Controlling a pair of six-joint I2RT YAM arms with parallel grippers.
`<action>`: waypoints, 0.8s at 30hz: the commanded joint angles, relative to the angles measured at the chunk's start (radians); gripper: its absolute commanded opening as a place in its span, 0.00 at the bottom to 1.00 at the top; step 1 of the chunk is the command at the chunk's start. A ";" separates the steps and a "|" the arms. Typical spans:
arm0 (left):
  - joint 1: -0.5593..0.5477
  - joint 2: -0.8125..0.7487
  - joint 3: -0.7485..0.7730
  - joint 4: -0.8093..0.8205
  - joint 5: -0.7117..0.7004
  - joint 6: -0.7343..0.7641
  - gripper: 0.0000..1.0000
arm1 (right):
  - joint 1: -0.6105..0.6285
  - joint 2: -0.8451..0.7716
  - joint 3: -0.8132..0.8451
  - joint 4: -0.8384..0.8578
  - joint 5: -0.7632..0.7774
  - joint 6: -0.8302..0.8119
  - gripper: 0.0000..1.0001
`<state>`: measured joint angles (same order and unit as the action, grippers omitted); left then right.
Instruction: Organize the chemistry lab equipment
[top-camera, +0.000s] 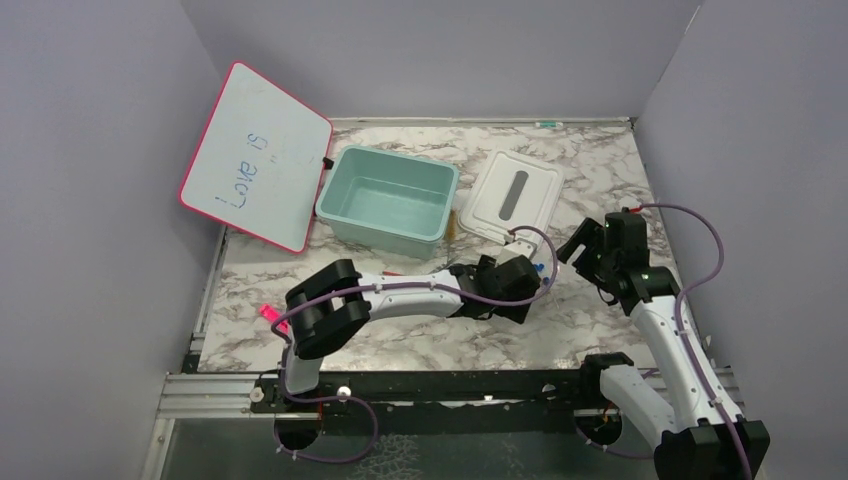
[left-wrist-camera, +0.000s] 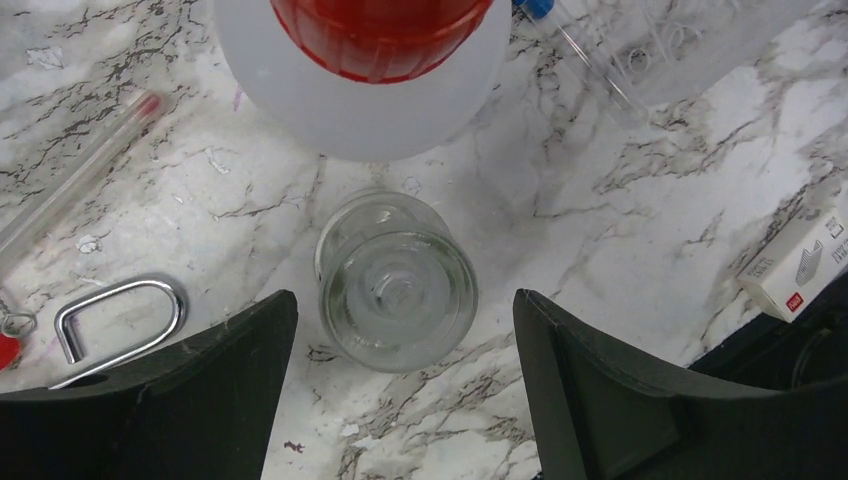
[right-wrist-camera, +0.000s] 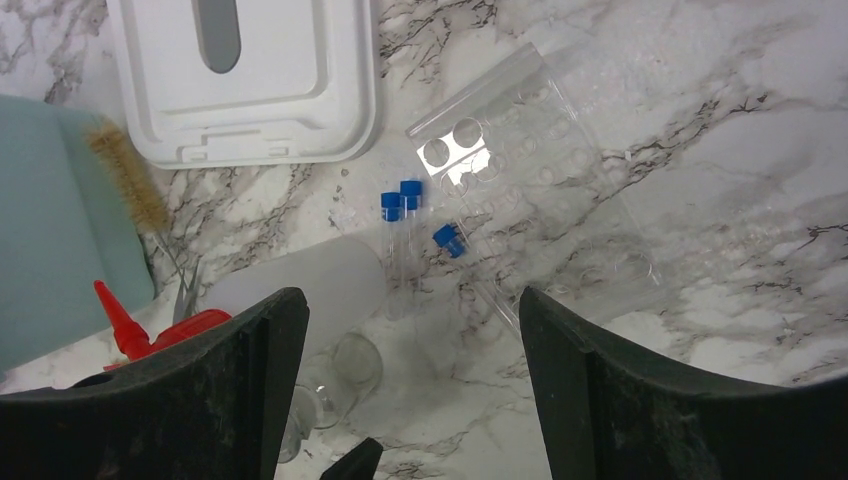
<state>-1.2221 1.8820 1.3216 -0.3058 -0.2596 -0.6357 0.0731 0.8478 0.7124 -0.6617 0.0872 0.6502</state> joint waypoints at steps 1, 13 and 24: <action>-0.019 0.043 0.052 0.008 -0.102 -0.025 0.79 | 0.004 -0.010 -0.023 0.032 -0.031 -0.001 0.83; -0.019 0.096 0.083 0.016 -0.189 -0.010 0.64 | 0.003 -0.028 -0.029 0.051 -0.049 -0.022 0.82; -0.023 -0.006 0.022 0.008 -0.132 0.017 0.37 | 0.004 -0.053 -0.022 0.050 -0.052 -0.030 0.81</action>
<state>-1.2331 1.9697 1.3781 -0.3008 -0.4046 -0.6304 0.0731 0.8154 0.6960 -0.6430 0.0505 0.6338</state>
